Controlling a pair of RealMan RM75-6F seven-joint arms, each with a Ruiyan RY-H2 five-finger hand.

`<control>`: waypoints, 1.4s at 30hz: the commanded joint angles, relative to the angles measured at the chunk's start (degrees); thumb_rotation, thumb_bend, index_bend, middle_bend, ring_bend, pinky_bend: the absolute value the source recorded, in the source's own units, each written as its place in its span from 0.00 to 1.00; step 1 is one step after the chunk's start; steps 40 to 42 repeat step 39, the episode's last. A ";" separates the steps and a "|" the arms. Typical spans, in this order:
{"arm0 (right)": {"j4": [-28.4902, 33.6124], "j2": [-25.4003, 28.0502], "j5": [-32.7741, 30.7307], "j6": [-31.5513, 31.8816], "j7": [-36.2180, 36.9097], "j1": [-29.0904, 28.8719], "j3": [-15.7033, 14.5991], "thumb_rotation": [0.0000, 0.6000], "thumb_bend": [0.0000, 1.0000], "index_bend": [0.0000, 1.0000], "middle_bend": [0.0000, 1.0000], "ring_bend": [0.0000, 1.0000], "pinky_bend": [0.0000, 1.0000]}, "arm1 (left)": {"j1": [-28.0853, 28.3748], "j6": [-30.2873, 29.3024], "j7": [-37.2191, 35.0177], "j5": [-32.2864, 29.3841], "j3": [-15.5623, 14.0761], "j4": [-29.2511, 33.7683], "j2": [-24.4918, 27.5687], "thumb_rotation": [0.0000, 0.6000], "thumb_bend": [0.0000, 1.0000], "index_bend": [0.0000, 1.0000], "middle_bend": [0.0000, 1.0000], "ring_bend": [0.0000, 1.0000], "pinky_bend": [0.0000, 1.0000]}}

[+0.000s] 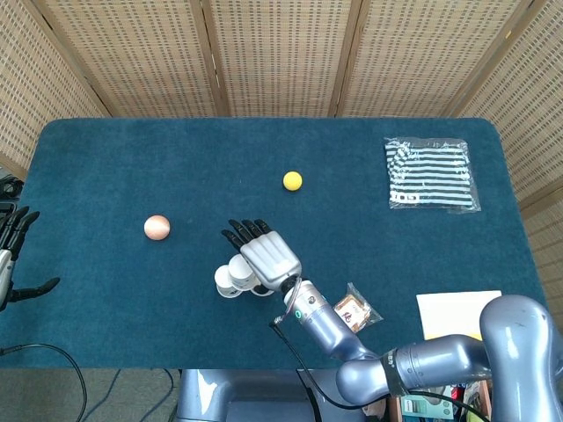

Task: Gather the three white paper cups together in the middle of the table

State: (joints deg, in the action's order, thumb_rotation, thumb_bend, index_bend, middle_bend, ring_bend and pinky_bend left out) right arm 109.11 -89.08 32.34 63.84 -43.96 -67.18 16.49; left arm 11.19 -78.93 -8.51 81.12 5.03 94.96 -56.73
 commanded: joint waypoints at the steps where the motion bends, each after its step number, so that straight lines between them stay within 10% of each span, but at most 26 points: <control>1: 1.45 0.96 1.23 0.99 0.71 0.50 0.09 1.00 0.00 0.07 0.02 0.07 0.11 | 0.04 0.09 -0.01 0.16 -0.03 0.04 0.02 1.00 0.18 0.00 0.00 0.00 0.00; 13: 9.98 16.97 17.96 4.88 6.99 11.28 -7.52 1.00 0.00 0.07 0.02 0.07 0.03 | -0.59 -1.16 -0.20 1.34 -0.22 0.39 0.16 1.00 0.18 0.00 0.00 0.00 0.00; 23: -5.31 26.59 49.14 19.29 31.76 33.01 -21.66 1.00 0.00 0.07 0.01 0.03 0.00 | -3.16 -4.94 1.29 3.76 -1.85 0.90 -1.01 1.00 0.18 0.00 0.00 0.00 0.00; 42: -11.58 22.58 51.72 30.27 35.52 51.91 -25.68 1.00 0.00 0.00 0.00 0.00 0.00 | -5.37 -8.39 4.54 5.49 -2.67 -2.53 -4.28 1.00 0.18 0.00 0.00 0.00 0.00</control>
